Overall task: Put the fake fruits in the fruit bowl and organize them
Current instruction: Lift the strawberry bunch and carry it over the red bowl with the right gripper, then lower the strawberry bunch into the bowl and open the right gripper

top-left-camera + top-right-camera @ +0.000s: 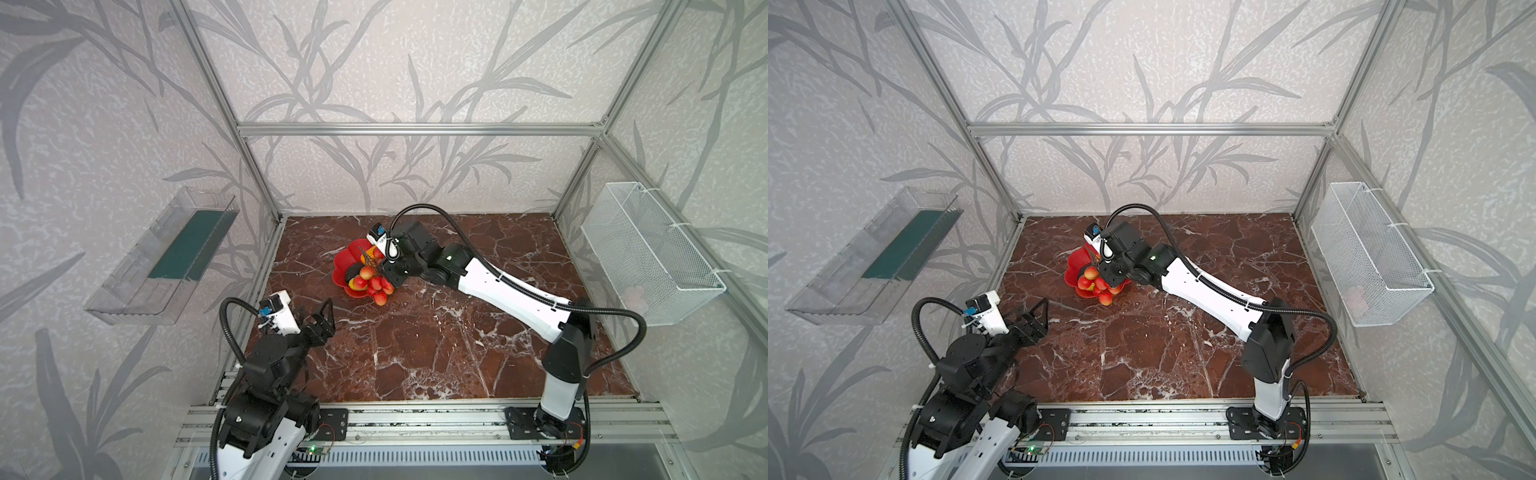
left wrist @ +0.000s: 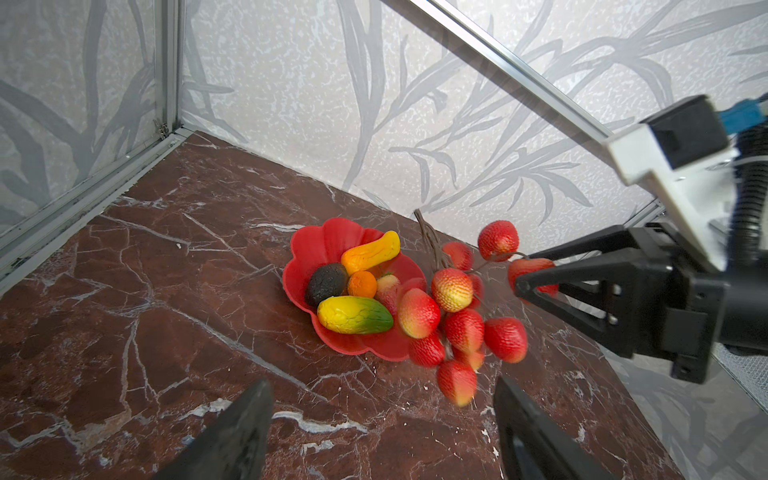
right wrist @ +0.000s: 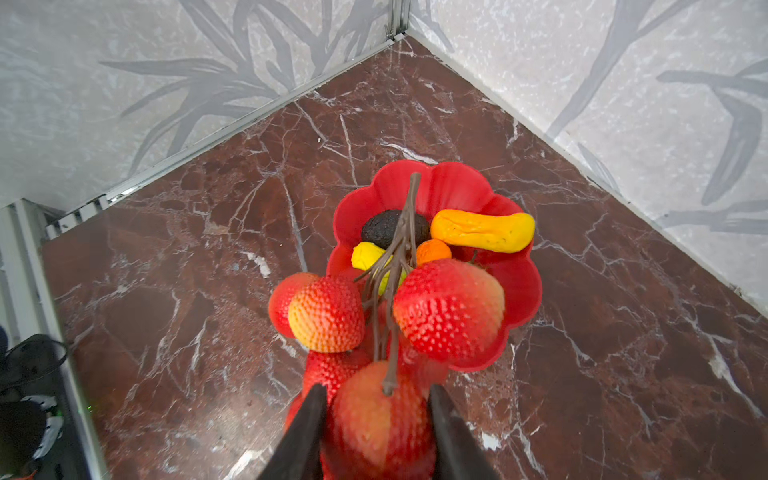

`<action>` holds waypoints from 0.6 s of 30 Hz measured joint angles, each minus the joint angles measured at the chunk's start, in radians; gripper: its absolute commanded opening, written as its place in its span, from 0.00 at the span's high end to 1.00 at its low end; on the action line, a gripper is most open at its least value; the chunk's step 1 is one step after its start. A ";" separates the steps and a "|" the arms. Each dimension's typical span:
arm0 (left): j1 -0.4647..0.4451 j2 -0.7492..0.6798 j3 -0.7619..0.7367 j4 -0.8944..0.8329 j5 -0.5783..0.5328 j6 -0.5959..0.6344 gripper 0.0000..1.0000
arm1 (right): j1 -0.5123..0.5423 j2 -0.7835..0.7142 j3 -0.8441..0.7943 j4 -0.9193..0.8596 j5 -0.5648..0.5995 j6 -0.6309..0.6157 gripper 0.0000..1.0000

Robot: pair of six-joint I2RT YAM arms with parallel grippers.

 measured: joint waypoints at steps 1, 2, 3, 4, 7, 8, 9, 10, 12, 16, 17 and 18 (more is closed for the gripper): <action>0.000 0.000 0.000 0.004 0.000 -0.003 0.16 | -0.007 0.035 0.035 -0.010 -0.005 -0.010 0.94; 0.000 0.000 0.000 0.008 0.000 -0.005 0.16 | -0.013 0.062 0.062 -0.018 -0.010 -0.018 0.94; 0.000 0.000 0.000 0.011 0.000 -0.006 0.16 | -0.020 0.096 0.094 -0.024 -0.015 -0.026 0.94; 0.000 0.000 0.000 0.015 0.000 -0.006 0.16 | -0.027 0.130 0.124 -0.026 -0.016 -0.035 0.94; 0.000 -0.003 -0.004 0.023 -0.002 -0.003 0.16 | -0.048 0.230 0.230 -0.047 -0.025 -0.050 0.93; 0.000 -0.005 -0.005 0.023 -0.006 0.001 0.16 | -0.054 0.266 0.276 -0.061 -0.032 -0.053 0.93; 0.000 -0.007 -0.004 0.023 -0.010 0.005 0.15 | -0.060 0.308 0.333 -0.075 -0.039 -0.058 0.92; 0.000 -0.010 -0.004 0.024 -0.016 0.008 0.15 | -0.063 0.350 0.388 -0.091 -0.043 -0.064 0.91; 0.000 -0.017 -0.004 0.026 -0.026 0.014 0.15 | -0.072 0.422 0.487 -0.133 -0.049 -0.070 0.85; 0.000 -0.028 -0.009 0.046 -0.040 0.026 0.14 | -0.078 0.526 0.629 -0.226 -0.053 -0.076 0.52; 0.000 -0.028 -0.012 0.053 -0.045 0.029 0.14 | -0.078 0.534 0.638 -0.242 -0.058 -0.074 0.46; 0.000 -0.027 -0.016 0.060 -0.051 0.033 0.14 | -0.078 0.537 0.640 -0.258 -0.064 -0.074 0.39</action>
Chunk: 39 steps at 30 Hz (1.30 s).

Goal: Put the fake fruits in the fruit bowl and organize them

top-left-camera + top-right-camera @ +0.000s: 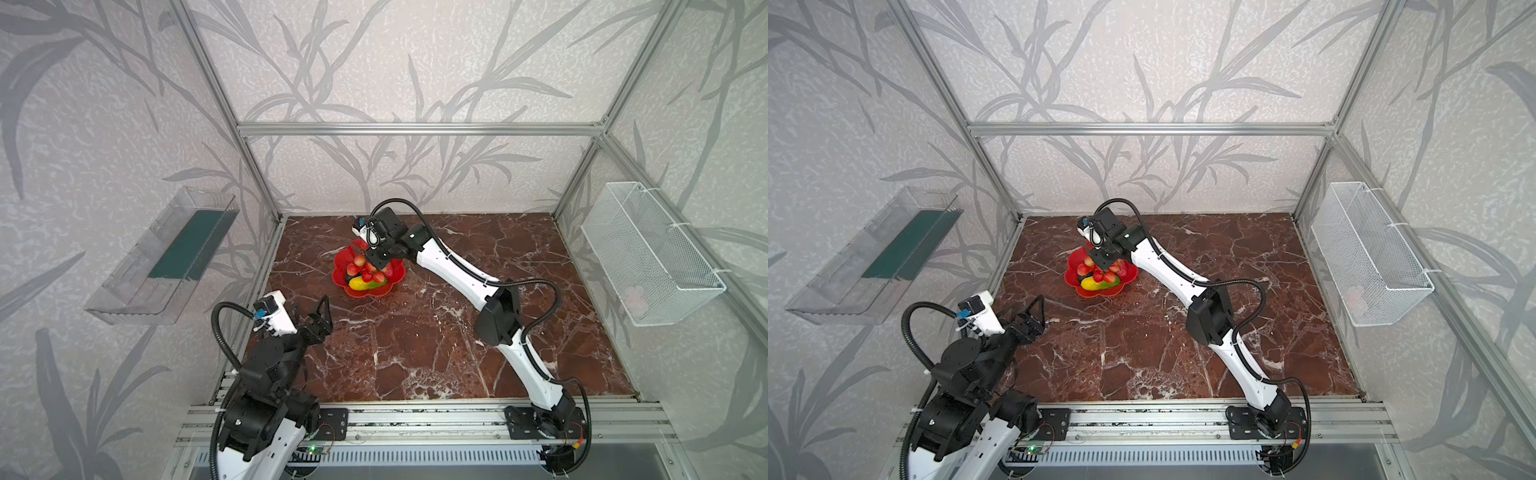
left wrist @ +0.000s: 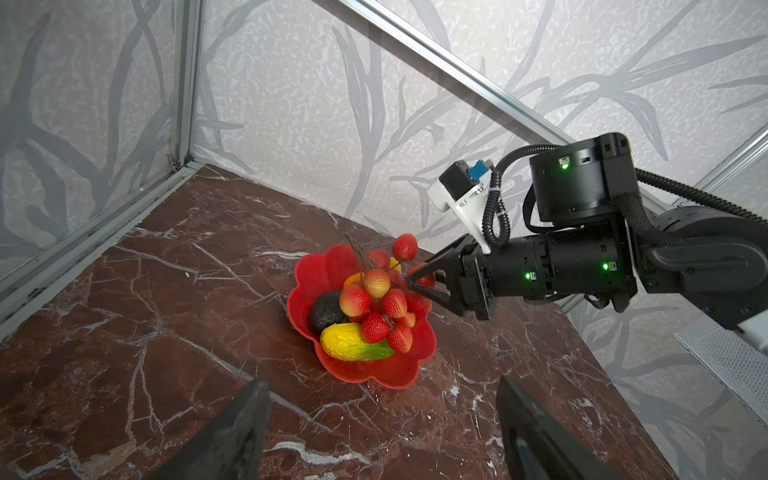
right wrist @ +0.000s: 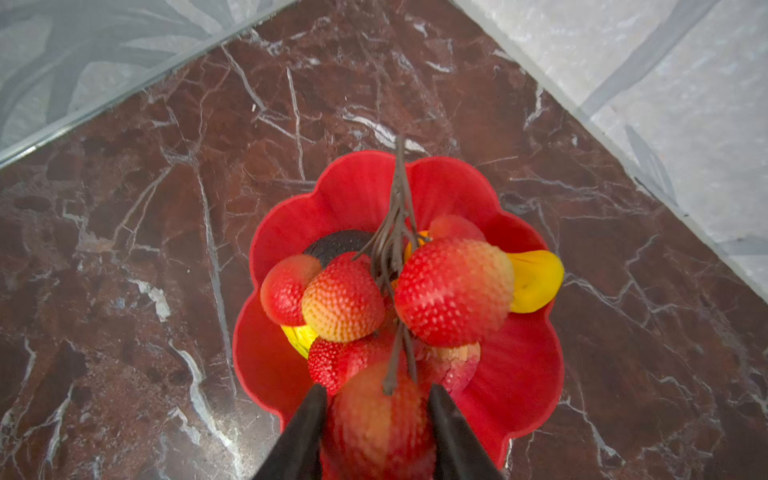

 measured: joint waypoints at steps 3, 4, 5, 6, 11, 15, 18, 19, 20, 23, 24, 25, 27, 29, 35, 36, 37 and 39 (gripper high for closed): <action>0.000 0.003 -0.015 0.031 -0.024 0.020 0.14 | -0.005 -0.008 -0.017 -0.014 -0.015 0.010 0.00; 0.000 0.006 -0.020 0.044 -0.037 0.032 0.14 | -0.006 -0.023 -0.047 0.000 -0.021 0.012 0.01; 0.000 0.012 -0.023 0.052 -0.050 0.042 0.14 | -0.007 -0.042 -0.082 0.010 -0.023 0.011 0.01; 0.000 0.026 -0.023 0.061 -0.065 0.057 0.14 | -0.009 -0.066 -0.123 0.024 -0.027 0.013 0.01; 0.000 0.157 -0.041 0.163 -0.163 0.174 0.14 | -0.038 -0.263 -0.386 0.113 -0.032 0.040 0.01; 0.000 0.298 -0.161 0.369 -0.254 0.278 0.12 | -0.098 -0.655 -0.896 0.366 -0.002 0.083 0.01; 0.005 0.414 -0.285 0.546 -0.302 0.381 0.10 | -0.196 -0.967 -1.246 0.538 0.034 0.106 0.01; 0.009 0.455 -0.317 0.593 -0.317 0.411 0.09 | -0.245 -1.049 -1.328 0.576 0.051 0.113 0.01; 0.016 0.486 -0.340 0.631 -0.326 0.432 0.09 | -0.290 -1.107 -1.389 0.607 0.069 0.114 0.01; 0.097 0.589 -0.391 0.785 -0.318 0.460 0.08 | -0.426 -1.208 -1.557 0.719 0.153 0.106 0.01; 0.141 0.628 -0.401 0.836 -0.300 0.457 0.08 | -0.462 -1.223 -1.620 0.760 0.179 0.100 0.01; 0.192 0.679 -0.406 0.887 -0.275 0.447 0.07 | -0.486 -1.228 -1.679 0.801 0.199 0.092 0.01; 0.258 0.778 -0.406 0.966 -0.243 0.434 0.04 | -0.517 -1.220 -1.792 0.884 0.230 0.070 0.01; 0.290 0.885 -0.406 1.057 -0.216 0.422 0.01 | -0.539 -1.193 -1.886 0.964 0.253 0.045 0.01; 0.349 1.177 -0.371 1.307 -0.105 0.388 0.01 | -0.621 -1.031 -2.024 1.274 0.274 0.003 0.01; 0.357 1.244 -0.356 1.363 -0.082 0.387 0.01 | -0.632 -0.996 -2.041 1.344 0.274 -0.002 0.01; 0.362 1.312 -0.343 1.429 -0.064 0.388 0.01 | -0.643 -0.961 -2.058 1.413 0.270 -0.005 0.01; 0.367 1.402 -0.332 1.498 -0.034 0.388 0.01 | -0.659 -0.910 -2.084 1.500 0.252 -0.011 0.01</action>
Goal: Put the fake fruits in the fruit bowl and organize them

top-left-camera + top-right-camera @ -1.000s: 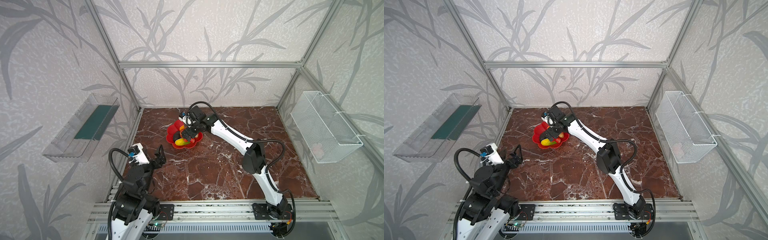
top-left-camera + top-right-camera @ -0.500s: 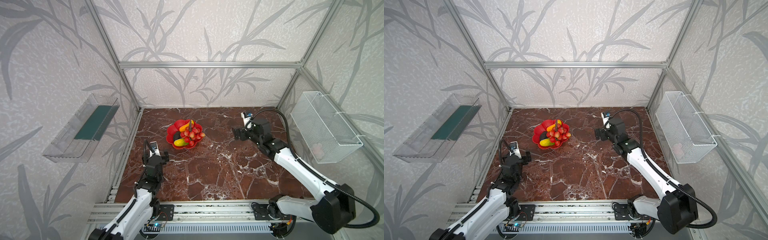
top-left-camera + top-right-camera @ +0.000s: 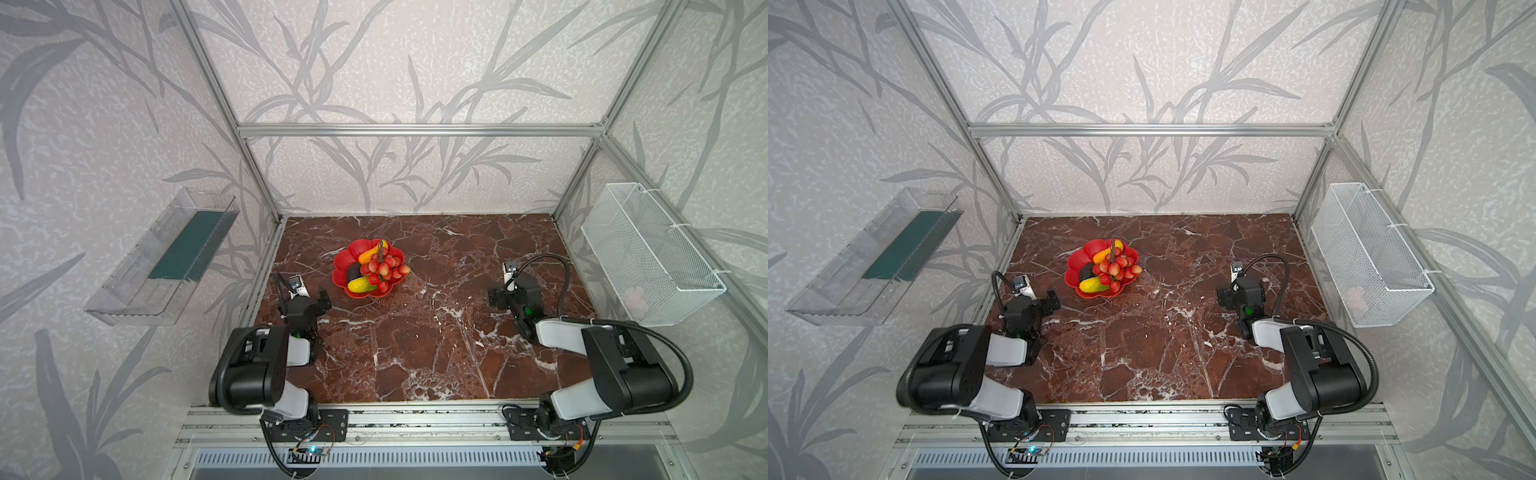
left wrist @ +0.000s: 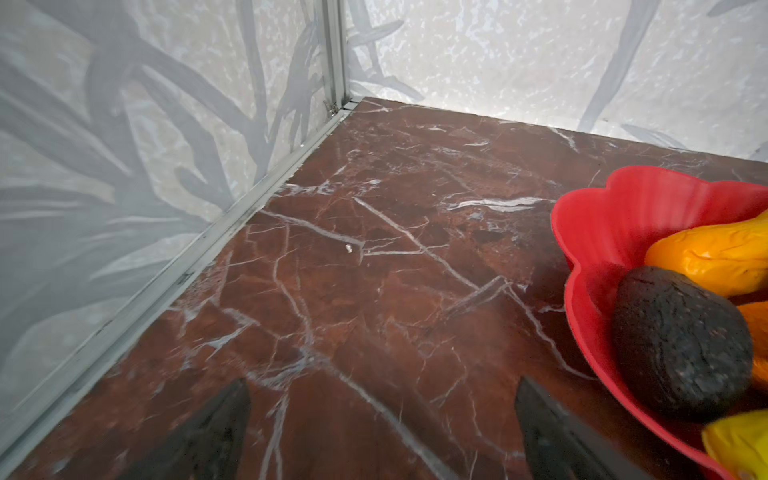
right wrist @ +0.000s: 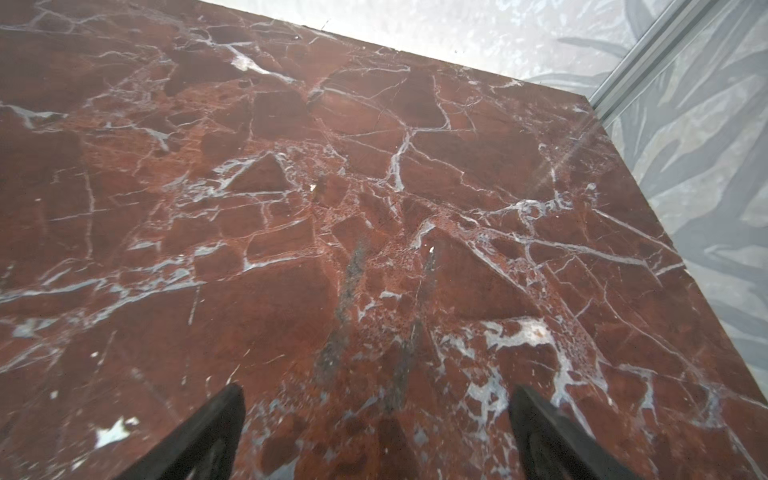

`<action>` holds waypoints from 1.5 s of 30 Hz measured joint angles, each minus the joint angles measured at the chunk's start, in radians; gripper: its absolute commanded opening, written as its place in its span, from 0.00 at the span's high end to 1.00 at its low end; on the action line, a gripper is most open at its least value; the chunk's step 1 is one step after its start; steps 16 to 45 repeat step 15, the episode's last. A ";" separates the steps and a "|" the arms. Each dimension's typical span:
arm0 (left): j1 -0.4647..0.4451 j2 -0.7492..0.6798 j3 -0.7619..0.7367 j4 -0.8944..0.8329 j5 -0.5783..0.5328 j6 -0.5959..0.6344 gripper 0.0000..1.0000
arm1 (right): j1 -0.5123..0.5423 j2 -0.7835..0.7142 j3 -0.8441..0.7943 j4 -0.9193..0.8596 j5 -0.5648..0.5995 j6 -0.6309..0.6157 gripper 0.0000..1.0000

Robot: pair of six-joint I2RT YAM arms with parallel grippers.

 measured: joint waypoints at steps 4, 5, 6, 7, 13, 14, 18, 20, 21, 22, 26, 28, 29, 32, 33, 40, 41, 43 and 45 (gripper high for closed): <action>0.002 -0.039 0.025 -0.048 0.003 -0.010 0.01 | -0.016 0.032 -0.048 0.150 -0.055 -0.005 0.01; 0.002 -0.038 0.036 -0.038 0.003 -0.010 0.01 | -0.018 0.040 -0.056 0.176 -0.066 -0.006 0.01; 0.002 -0.029 0.045 -0.009 0.004 -0.007 0.01 | -0.019 0.042 -0.062 0.189 -0.078 -0.007 0.01; 0.002 -0.021 0.047 0.014 0.006 -0.007 0.01 | -0.019 0.042 -0.067 0.206 -0.087 -0.008 0.01; 0.002 -0.011 0.055 0.008 0.024 -0.006 0.01 | -0.020 0.054 -0.075 0.312 -0.120 -0.018 0.01; 0.002 -0.011 0.064 -0.013 0.031 -0.006 0.01 | -0.020 0.054 -0.076 0.321 -0.126 -0.020 0.01; 0.002 -0.012 0.075 -0.033 0.035 -0.005 0.01 | -0.020 0.054 -0.078 0.329 -0.127 -0.023 0.01; 0.002 -0.012 0.075 -0.033 0.035 -0.005 0.01 | -0.020 0.054 -0.078 0.329 -0.127 -0.023 0.01; 0.002 -0.012 0.075 -0.033 0.035 -0.005 0.01 | -0.020 0.054 -0.078 0.329 -0.127 -0.023 0.01; 0.002 -0.012 0.075 -0.033 0.035 -0.005 0.01 | -0.020 0.054 -0.078 0.329 -0.127 -0.023 0.01; 0.002 -0.012 0.075 -0.033 0.035 -0.005 0.01 | -0.020 0.054 -0.078 0.329 -0.127 -0.023 0.01; 0.002 -0.012 0.075 -0.033 0.035 -0.005 0.01 | -0.020 0.054 -0.078 0.329 -0.127 -0.023 0.01; 0.002 -0.012 0.075 -0.033 0.035 -0.005 0.01 | -0.020 0.054 -0.078 0.329 -0.127 -0.023 0.01; 0.002 -0.012 0.075 -0.033 0.035 -0.005 0.01 | -0.020 0.054 -0.078 0.329 -0.127 -0.023 0.01; 0.002 -0.012 0.075 -0.033 0.035 -0.005 0.01 | -0.020 0.054 -0.078 0.329 -0.127 -0.023 0.01; 0.002 -0.012 0.075 -0.033 0.035 -0.005 0.01 | -0.020 0.054 -0.078 0.329 -0.127 -0.023 0.01; 0.002 -0.012 0.075 -0.033 0.035 -0.005 0.01 | -0.020 0.054 -0.078 0.329 -0.127 -0.023 0.01; 0.002 -0.012 0.075 -0.033 0.035 -0.005 0.01 | -0.020 0.054 -0.078 0.329 -0.127 -0.023 0.01; 0.002 -0.012 0.075 -0.033 0.035 -0.005 0.01 | -0.020 0.054 -0.078 0.329 -0.127 -0.023 0.01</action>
